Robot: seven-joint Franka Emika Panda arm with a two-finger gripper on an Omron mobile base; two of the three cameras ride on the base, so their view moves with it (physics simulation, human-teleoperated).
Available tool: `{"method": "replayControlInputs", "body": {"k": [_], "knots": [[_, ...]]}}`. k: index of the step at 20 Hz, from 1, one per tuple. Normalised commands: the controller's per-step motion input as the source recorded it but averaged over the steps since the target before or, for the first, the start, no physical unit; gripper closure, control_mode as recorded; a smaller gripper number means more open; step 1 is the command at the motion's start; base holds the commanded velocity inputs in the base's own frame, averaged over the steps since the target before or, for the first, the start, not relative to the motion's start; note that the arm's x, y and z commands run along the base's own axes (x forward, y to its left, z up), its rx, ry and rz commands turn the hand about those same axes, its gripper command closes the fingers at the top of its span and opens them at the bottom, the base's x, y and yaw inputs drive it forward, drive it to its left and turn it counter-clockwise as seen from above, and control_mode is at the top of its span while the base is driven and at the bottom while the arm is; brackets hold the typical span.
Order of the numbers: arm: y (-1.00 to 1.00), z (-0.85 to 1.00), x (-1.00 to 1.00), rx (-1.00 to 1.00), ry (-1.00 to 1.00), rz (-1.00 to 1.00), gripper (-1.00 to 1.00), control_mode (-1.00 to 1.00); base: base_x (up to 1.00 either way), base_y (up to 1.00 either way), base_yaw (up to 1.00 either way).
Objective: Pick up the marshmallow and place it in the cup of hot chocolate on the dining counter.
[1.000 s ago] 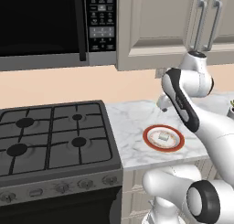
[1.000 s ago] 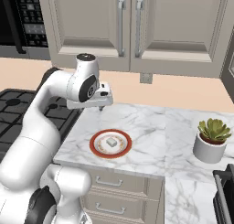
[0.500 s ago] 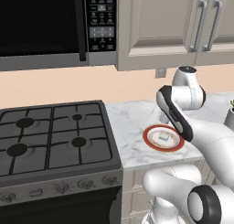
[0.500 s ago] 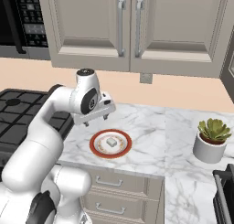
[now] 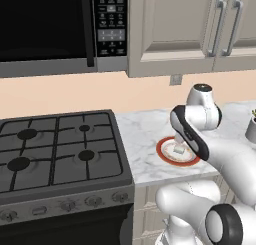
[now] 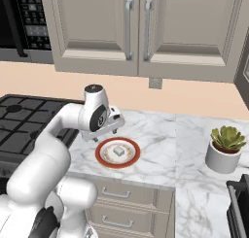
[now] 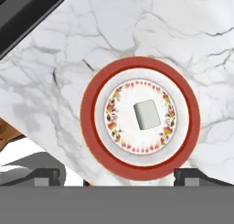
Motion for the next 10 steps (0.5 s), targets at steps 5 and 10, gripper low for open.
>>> {"method": "replayControlInputs", "body": {"k": [5,10], "knots": [[-0.17,-0.29,0.3,0.0,0.01,0.0,-1.0,-1.0,0.0,0.0,0.0],[-0.1,-0.27,0.29,0.0,0.05,0.0,-1.0,-1.0,0.0,0.0,0.0]]}}
